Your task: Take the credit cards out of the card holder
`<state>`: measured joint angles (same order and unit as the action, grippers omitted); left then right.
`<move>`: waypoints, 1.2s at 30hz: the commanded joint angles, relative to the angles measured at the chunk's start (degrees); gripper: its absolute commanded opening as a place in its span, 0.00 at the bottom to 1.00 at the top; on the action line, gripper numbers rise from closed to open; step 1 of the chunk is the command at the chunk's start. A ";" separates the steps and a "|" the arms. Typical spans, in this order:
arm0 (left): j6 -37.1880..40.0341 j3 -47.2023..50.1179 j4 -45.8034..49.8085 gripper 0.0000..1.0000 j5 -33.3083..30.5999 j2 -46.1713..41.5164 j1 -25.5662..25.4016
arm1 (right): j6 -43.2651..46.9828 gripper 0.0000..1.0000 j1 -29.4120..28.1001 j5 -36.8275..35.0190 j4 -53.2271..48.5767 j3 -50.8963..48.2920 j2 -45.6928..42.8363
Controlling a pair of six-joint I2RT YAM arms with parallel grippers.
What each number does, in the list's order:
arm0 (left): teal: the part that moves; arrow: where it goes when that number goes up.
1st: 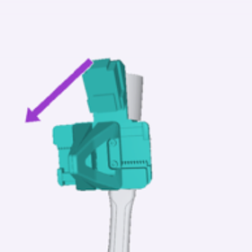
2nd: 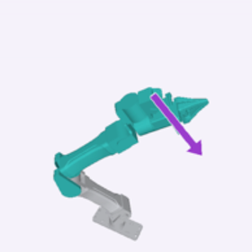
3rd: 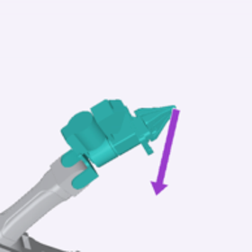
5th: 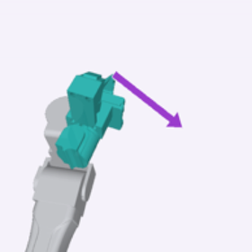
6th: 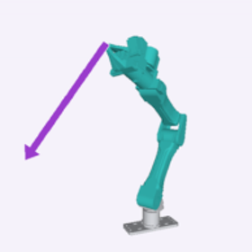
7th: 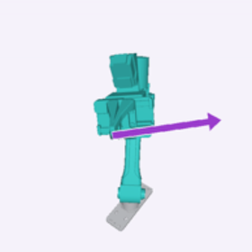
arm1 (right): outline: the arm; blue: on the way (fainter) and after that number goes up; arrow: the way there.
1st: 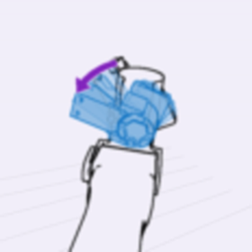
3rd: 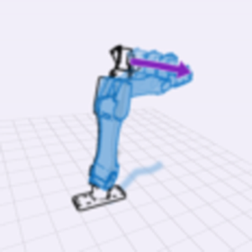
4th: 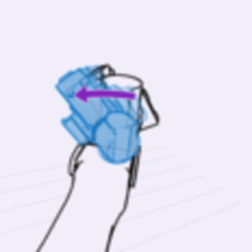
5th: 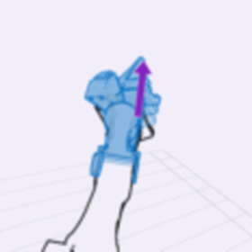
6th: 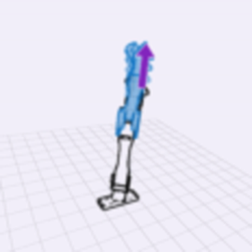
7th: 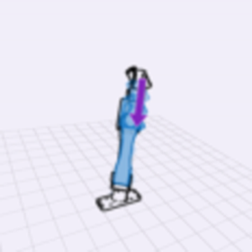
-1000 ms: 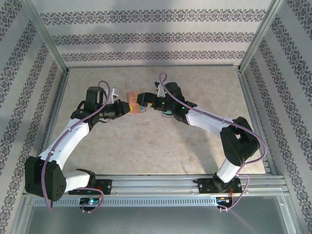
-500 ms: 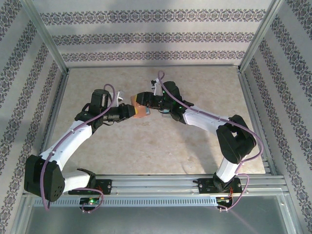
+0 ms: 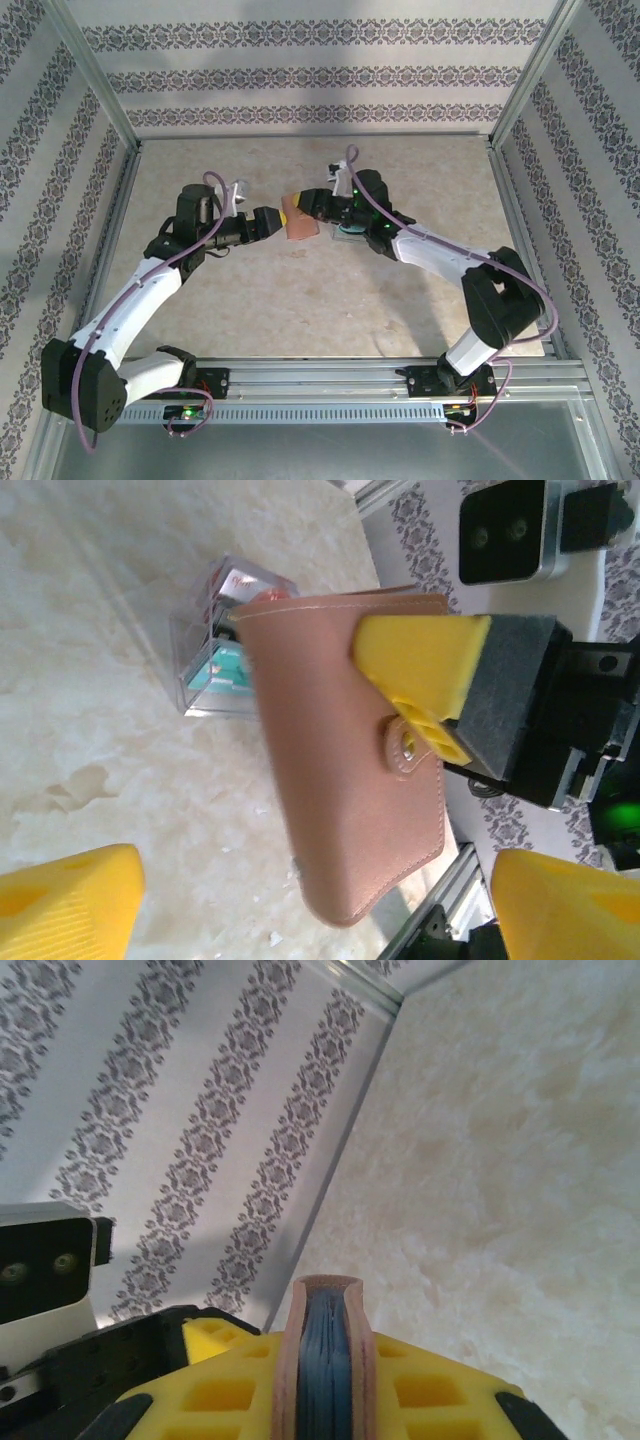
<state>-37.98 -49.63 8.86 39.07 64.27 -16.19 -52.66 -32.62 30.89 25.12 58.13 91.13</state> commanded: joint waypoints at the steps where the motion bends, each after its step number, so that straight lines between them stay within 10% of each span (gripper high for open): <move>1: -0.03 1.79 -7.63 0.99 -1.39 -2.41 -0.80 | -1.48 0.13 1.95 2.55 6.63 -2.19 -5.86; 11: -4.21 4.83 -29.68 0.78 10.03 -0.14 -3.76 | -6.06 0.14 3.53 6.05 9.75 -6.34 -14.51; 19: 1.32 2.22 -28.15 0.74 12.07 1.43 -9.60 | -7.39 0.14 3.29 7.81 12.04 -7.50 -16.53; 36: -3.18 3.13 -37.57 0.32 14.05 4.35 -10.19 | -7.99 0.14 1.27 10.32 14.78 -6.98 -15.24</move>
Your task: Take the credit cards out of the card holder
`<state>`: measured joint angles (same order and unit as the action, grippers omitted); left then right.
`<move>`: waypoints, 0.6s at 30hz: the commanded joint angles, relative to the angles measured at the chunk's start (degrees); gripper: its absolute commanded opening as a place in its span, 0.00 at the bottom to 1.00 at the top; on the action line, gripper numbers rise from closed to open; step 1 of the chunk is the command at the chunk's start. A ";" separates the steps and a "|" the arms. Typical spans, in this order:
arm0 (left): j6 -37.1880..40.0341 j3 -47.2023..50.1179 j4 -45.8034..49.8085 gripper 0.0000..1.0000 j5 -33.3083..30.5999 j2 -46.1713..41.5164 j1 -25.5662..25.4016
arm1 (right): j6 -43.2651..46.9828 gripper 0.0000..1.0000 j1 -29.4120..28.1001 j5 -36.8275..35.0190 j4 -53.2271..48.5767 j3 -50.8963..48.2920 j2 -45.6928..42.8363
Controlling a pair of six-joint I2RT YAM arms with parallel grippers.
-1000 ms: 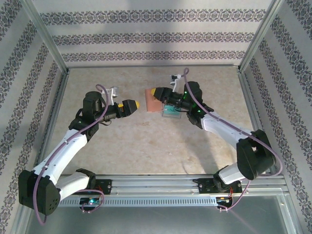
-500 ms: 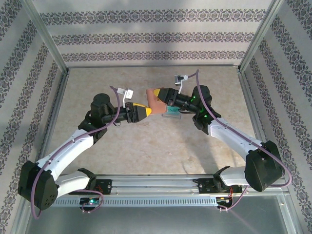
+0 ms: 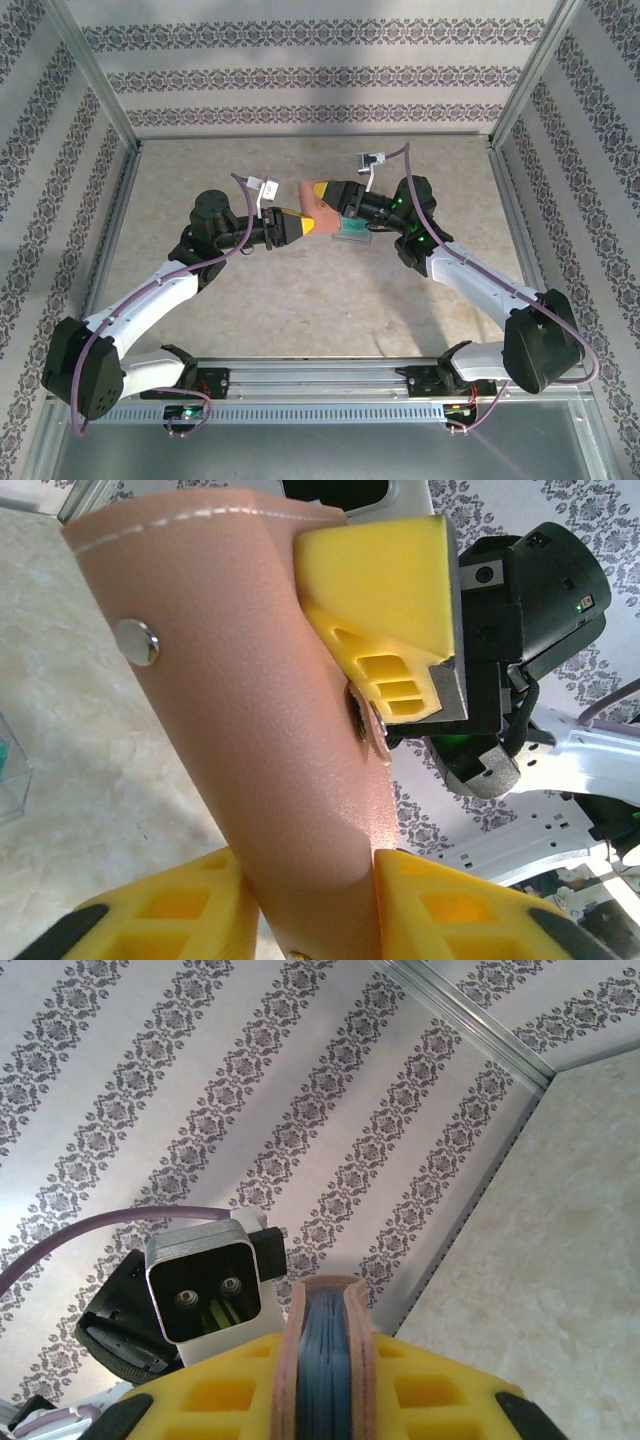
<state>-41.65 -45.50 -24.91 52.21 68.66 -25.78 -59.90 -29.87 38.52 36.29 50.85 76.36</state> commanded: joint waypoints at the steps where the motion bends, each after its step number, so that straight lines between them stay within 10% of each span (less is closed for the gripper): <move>1: 0.29 -0.98 -4.11 0.32 0.89 0.14 -0.59 | -0.76 0.14 -1.63 2.83 3.61 0.43 -0.32; 11: -1.48 -1.18 -7.14 0.42 0.97 1.47 -0.59 | -1.12 0.13 -2.79 2.96 3.97 0.65 1.20; 18: -1.91 -0.90 -7.52 0.24 1.19 1.87 -0.63 | -0.84 0.14 -2.85 2.53 3.83 0.50 1.06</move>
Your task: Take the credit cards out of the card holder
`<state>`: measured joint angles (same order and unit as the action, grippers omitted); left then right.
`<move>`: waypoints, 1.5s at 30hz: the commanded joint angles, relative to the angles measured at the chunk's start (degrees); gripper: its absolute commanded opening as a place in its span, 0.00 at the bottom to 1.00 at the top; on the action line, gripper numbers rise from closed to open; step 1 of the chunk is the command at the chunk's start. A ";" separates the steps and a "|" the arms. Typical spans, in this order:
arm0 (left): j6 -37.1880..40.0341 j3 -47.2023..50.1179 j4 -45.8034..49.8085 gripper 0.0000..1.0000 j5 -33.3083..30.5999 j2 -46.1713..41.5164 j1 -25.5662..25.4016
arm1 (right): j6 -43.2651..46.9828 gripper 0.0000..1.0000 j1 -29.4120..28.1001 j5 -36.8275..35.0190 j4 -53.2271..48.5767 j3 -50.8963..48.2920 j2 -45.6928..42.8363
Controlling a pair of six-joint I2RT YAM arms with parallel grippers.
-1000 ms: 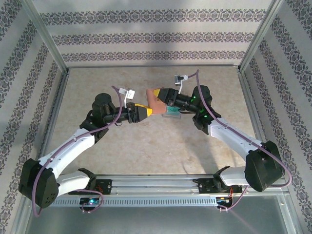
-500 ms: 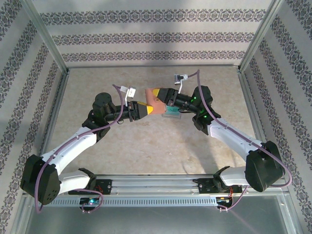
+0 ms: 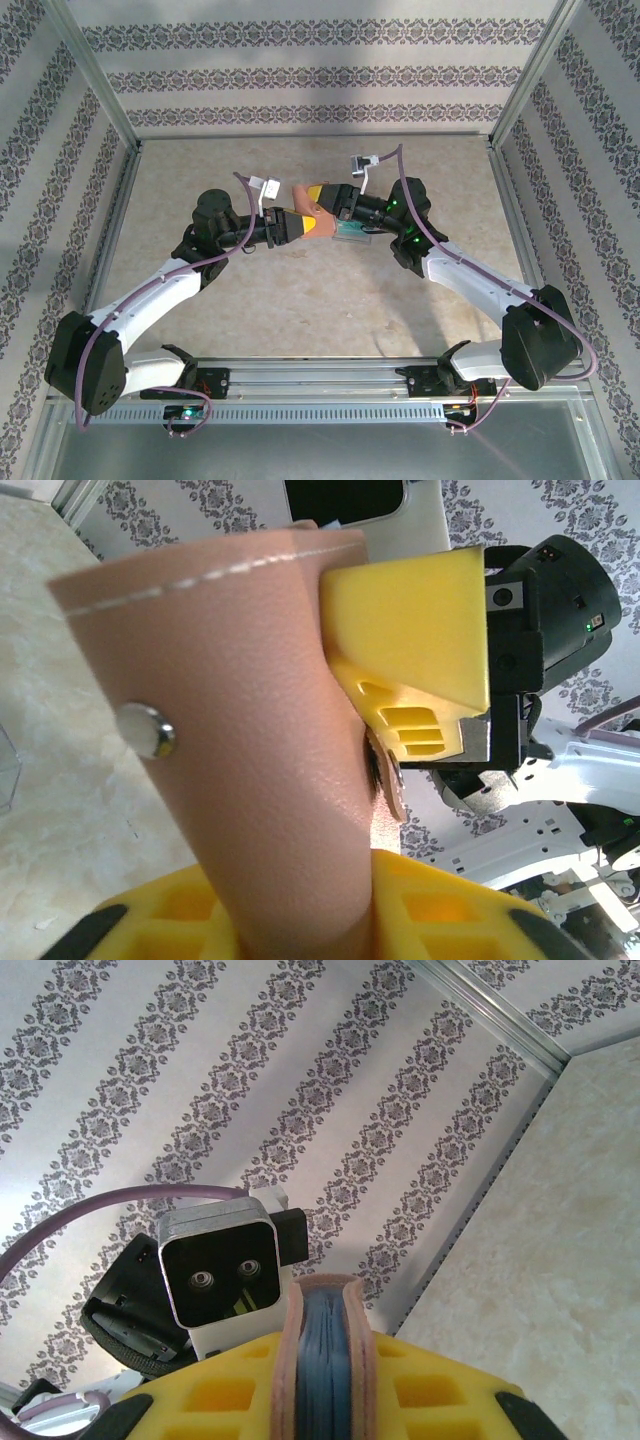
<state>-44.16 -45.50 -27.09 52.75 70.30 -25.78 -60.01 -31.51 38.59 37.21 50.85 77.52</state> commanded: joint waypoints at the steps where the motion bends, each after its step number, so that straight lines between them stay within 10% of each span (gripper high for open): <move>1: 0.67 -0.86 -5.12 0.22 0.52 0.21 -0.59 | -0.40 0.16 -1.19 2.26 2.64 0.41 -0.11; 6: 4.61 -1.54 1.00 0.16 -1.60 -1.17 -0.64 | 5.15 0.44 -1.01 -1.58 -7.22 0.67 -2.43; 13: 20.39 -4.66 25.20 0.11 -13.76 -5.46 -0.90 | 18.42 0.55 -2.86 -18.61 -32.97 3.56 -10.13; 23: 22.58 -4.11 26.54 0.13 -14.95 -4.40 -1.17 | 25.32 0.50 -12.90 -38.32 -54.70 13.40 -9.05; 45: 20.34 -2.90 21.58 0.12 -11.30 -4.06 -1.75 | 21.52 0.34 -17.71 -40.80 -60.41 24.03 1.86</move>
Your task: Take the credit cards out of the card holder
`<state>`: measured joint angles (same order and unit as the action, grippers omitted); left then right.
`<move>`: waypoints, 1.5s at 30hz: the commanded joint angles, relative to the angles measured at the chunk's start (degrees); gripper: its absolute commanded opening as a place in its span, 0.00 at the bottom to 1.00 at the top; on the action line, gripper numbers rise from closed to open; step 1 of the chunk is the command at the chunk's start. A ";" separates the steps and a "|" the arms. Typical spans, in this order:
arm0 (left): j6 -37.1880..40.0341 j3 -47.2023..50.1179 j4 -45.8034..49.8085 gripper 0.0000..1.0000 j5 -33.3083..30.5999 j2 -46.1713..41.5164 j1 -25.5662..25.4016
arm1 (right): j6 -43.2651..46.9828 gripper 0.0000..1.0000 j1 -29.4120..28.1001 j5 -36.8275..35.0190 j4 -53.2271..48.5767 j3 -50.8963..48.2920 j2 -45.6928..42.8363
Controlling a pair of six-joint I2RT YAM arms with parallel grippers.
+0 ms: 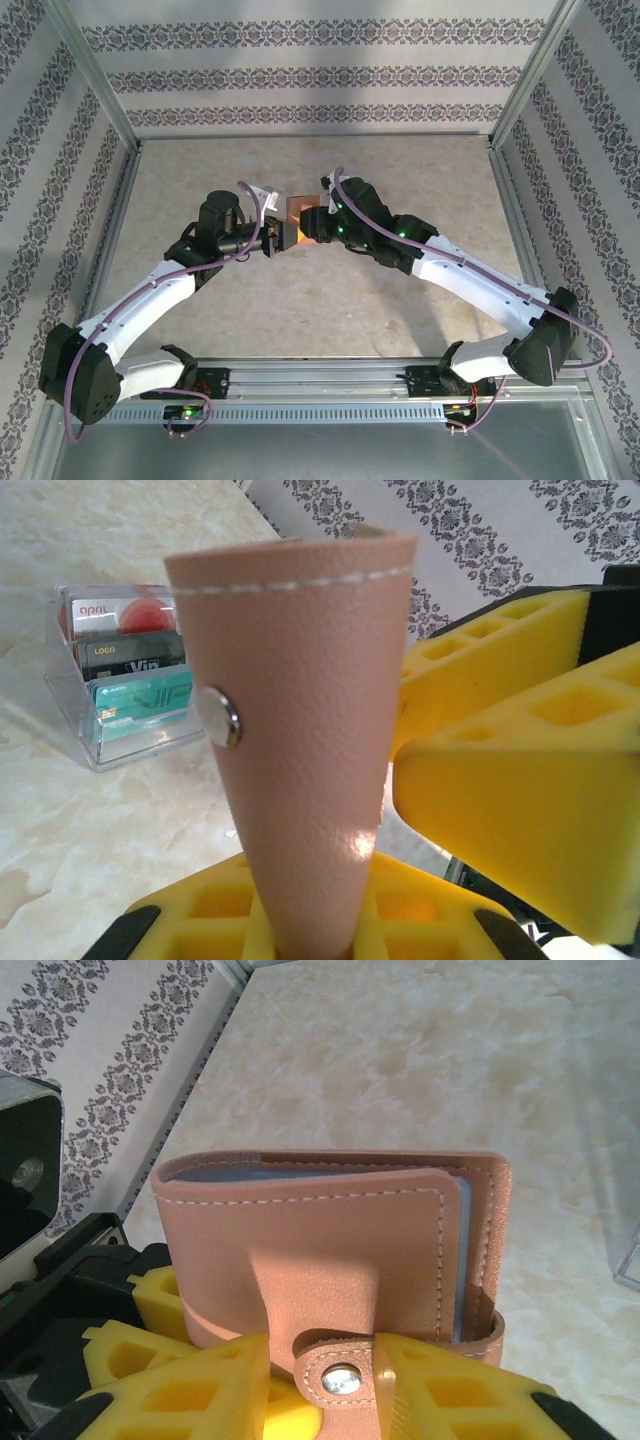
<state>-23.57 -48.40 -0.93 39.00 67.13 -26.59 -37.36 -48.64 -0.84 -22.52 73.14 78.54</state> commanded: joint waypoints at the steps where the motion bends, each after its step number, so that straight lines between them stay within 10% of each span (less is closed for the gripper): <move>1: -0.32 0.09 -4.90 0.12 2.73 -0.99 -0.99 | -1.21 0.34 -0.58 -1.60 -0.76 1.65 0.99; 28: -2.42 2.19 -16.56 0.13 8.63 -4.98 -2.14 | -0.71 0.31 1.36 -4.93 -8.09 2.53 5.73; 45: -1.06 0.61 -11.46 0.13 4.74 -4.29 -2.20 | 0.36 0.06 2.06 -7.07 -9.07 1.52 2.92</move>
<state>-26.35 -44.86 -5.65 38.76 66.15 -26.65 -37.52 -47.97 -3.90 -28.08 76.01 81.23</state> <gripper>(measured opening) 0.164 0.063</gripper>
